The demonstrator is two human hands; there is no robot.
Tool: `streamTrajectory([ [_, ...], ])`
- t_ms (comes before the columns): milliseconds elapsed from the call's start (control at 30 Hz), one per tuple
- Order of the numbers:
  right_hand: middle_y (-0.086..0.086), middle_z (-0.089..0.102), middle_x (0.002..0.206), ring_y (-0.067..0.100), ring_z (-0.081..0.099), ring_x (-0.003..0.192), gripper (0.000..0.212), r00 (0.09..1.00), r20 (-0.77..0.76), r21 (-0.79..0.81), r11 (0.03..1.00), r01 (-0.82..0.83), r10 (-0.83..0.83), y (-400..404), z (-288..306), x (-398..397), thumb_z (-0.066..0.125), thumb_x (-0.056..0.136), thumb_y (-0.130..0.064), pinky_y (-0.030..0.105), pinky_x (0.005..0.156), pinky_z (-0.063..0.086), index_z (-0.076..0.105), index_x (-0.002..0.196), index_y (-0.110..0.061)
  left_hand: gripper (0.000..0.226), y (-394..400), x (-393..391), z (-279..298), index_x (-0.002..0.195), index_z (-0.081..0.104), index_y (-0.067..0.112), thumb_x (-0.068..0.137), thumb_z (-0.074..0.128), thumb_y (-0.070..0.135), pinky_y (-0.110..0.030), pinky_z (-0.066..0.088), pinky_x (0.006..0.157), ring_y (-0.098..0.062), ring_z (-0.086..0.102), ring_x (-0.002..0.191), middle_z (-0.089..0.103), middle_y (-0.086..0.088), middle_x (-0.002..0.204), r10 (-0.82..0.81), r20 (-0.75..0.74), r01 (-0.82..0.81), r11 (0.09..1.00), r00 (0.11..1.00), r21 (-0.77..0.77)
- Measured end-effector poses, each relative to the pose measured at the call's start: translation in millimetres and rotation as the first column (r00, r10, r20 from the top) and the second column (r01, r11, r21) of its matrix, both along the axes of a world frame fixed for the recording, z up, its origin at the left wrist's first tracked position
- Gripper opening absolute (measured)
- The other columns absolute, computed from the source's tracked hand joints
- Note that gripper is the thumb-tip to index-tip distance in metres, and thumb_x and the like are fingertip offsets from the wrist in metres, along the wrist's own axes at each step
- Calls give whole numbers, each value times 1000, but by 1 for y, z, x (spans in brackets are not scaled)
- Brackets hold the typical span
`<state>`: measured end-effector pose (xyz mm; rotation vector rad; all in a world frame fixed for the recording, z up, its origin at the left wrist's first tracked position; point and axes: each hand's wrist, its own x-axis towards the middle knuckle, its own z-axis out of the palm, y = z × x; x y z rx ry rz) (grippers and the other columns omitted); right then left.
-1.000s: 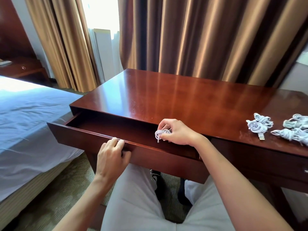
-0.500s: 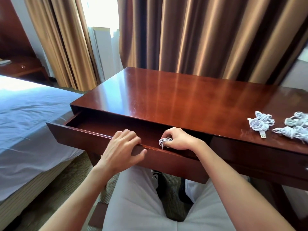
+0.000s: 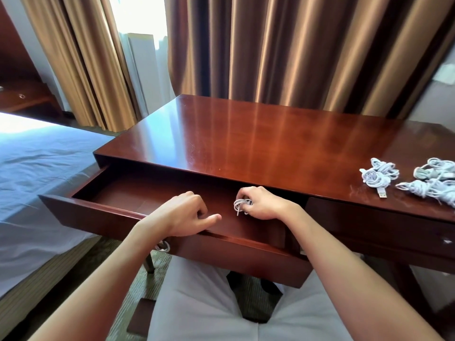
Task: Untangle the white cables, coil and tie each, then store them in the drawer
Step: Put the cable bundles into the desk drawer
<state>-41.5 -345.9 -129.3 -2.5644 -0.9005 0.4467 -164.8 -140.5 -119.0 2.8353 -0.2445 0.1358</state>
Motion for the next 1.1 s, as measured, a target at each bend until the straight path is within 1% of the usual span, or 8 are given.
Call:
streamTrajectory([
  [267,7,68,116,23,66,98,17,997,70,-43,998,45,-42,-11,-4,5,54,102,-19,40,91,55,67,112,-20,51,-14,35,13,57,40,12,93,56,45,-31,33,54,-13,44,58,42,3,55,-7,-1,7,997,1000,78],
  [400,13,59,137,29,57,127,37,996,87,-56,998,41,-36,-17,-1,2,54,103,-23,40,105,46,54,138,-9,49,-25,55,18,54,41,17,92,56,43,-32,34,56,-26,51,65,46,3,59,-24,37,20,994,999,106],
  [500,9,58,142,24,53,132,44,998,56,-14,1000,17,-16,-30,10,-4,57,102,-27,38,110,42,51,144,-14,48,-36,69,24,51,41,20,91,58,42,-32,36,57,-27,47,62,44,4,57,-69,47,65,995,997,69],
  [567,5,64,134,18,62,122,43,1000,-2,121,992,28,-28,-44,25,-7,63,99,-25,35,108,47,56,141,-20,46,-48,78,29,50,42,21,89,58,42,-35,44,59,-29,50,63,44,4,56,-104,58,101,994,993,46],
  [667,1,75,101,10,72,89,25,992,-60,344,930,129,-116,-66,51,-8,65,96,-14,33,89,59,66,119,-24,43,-70,89,38,54,45,21,89,56,43,-36,47,62,-29,55,70,49,5,60,-120,78,117,992,990,48],
  [767,-1,75,81,11,74,76,13,971,10,364,905,218,-238,-95,69,0,67,94,-14,35,81,61,68,99,-25,35,-97,100,48,62,51,23,91,56,42,-34,47,66,-26,58,79,56,5,69,-137,109,134,990,985,39],
  [967,-13,66,80,13,63,86,12,850,274,162,893,421,-450,-177,91,17,75,86,-30,31,83,54,72,98,-26,17,-176,134,72,89,56,23,90,58,41,-35,46,70,-25,61,94,62,5,97,-298,109,292,954,948,66],
  [1100,-4,70,91,25,66,94,17,763,312,112,819,562,-566,-228,98,26,65,85,-22,41,88,56,70,100,-28,37,-235,157,80,124,51,21,92,61,38,-34,43,75,-26,57,108,53,-1,121,-422,102,409,903,901,128],
])
